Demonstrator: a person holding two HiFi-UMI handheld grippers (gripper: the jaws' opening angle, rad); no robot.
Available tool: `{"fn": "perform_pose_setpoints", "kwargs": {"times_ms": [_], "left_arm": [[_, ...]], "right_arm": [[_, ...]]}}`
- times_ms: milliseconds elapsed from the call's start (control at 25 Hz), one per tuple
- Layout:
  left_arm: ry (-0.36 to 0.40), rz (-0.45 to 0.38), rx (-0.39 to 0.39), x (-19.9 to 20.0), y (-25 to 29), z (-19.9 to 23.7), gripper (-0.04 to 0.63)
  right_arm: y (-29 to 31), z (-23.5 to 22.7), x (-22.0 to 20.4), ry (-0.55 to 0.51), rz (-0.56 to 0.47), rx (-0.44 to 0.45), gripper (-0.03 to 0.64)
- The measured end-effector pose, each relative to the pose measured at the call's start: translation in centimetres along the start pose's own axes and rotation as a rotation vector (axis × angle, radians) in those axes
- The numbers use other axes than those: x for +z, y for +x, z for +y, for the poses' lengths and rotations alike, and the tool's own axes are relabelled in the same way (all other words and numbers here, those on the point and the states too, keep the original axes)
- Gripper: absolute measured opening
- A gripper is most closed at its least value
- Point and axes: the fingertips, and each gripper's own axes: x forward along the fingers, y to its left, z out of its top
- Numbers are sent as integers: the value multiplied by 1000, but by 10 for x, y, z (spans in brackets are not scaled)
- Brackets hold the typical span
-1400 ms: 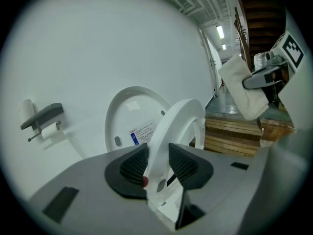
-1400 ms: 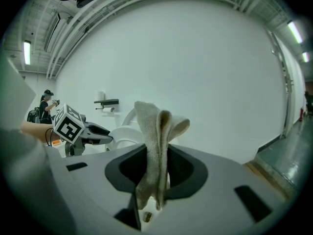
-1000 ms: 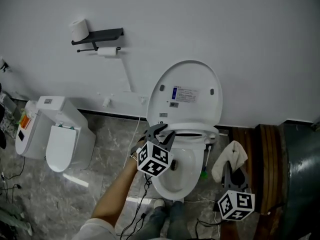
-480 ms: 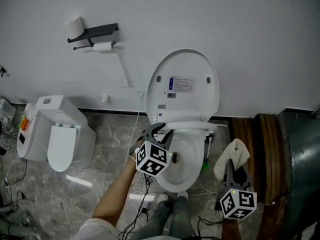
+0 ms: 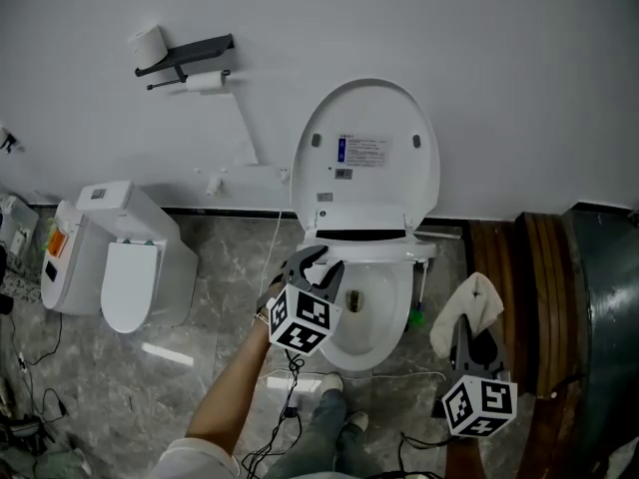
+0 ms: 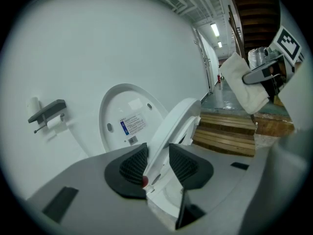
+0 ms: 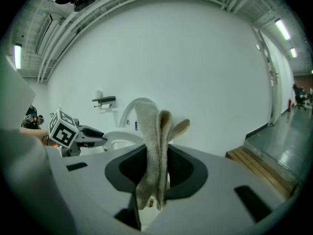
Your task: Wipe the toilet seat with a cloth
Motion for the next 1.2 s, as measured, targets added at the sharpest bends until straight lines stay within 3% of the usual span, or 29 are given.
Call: {"fn": "perform_pose_setpoints", "kwargs": {"times_ms": [1200], "left_arm": [[36, 57, 9, -67, -37, -72, 153]], "right_arm": [[-53, -9, -58, -20, 64, 12, 97]]}}
